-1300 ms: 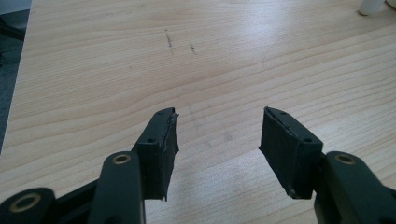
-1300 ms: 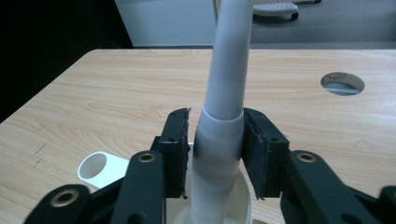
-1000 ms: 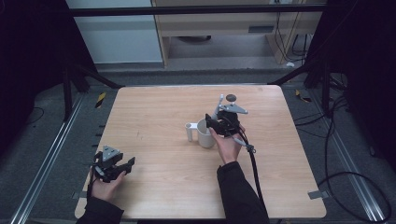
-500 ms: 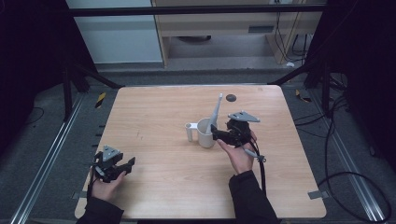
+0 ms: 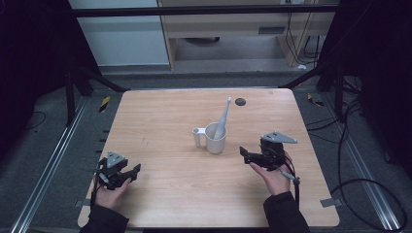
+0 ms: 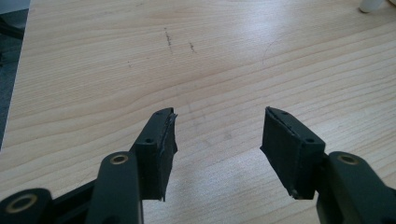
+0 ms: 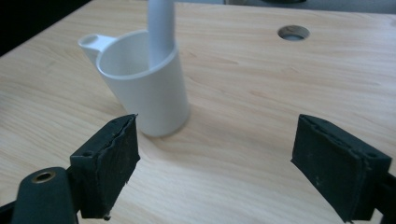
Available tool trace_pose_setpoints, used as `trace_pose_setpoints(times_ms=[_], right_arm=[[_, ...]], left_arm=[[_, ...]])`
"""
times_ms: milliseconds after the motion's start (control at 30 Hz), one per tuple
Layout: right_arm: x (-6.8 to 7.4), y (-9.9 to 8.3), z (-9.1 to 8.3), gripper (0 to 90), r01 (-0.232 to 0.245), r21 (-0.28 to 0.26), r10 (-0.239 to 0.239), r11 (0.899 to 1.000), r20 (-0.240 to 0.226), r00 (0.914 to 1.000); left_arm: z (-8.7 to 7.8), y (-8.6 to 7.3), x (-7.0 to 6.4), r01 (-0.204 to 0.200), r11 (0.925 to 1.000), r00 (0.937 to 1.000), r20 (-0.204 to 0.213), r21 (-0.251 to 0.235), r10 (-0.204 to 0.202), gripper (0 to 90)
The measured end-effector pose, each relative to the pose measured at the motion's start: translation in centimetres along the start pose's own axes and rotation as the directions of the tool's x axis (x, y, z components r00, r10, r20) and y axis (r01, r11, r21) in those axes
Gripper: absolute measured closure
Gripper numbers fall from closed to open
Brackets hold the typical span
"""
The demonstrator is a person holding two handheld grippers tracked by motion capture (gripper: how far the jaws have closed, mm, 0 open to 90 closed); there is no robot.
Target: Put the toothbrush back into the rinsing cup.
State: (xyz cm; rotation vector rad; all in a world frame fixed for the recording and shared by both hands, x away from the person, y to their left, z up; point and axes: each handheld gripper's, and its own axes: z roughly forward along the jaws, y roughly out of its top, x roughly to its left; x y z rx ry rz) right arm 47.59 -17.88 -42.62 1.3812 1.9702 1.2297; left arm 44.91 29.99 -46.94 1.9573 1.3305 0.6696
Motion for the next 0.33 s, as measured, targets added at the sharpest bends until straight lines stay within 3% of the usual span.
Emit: trace_pose_setpoints(times_ms=[233, 333], right_arm=[[-2.4, -2.8, -1.9, 14.3, 0.036, 0.044, -0.039, 0.998, 0.068, 0.9969], [-3.6, -4.1, -2.8, 14.1, 0.027, 0.066, -0.033, 0.997, 0.103, 0.9942]], left_arm=[[0.1, 0.0, 0.0, -0.003, 1.0, 1.0, 0.002, 0.003, 0.003, 42.7], [0.2, -0.1, 0.1, -0.004, 1.0, 1.0, 0.002, 0.006, 0.004, 41.4]])
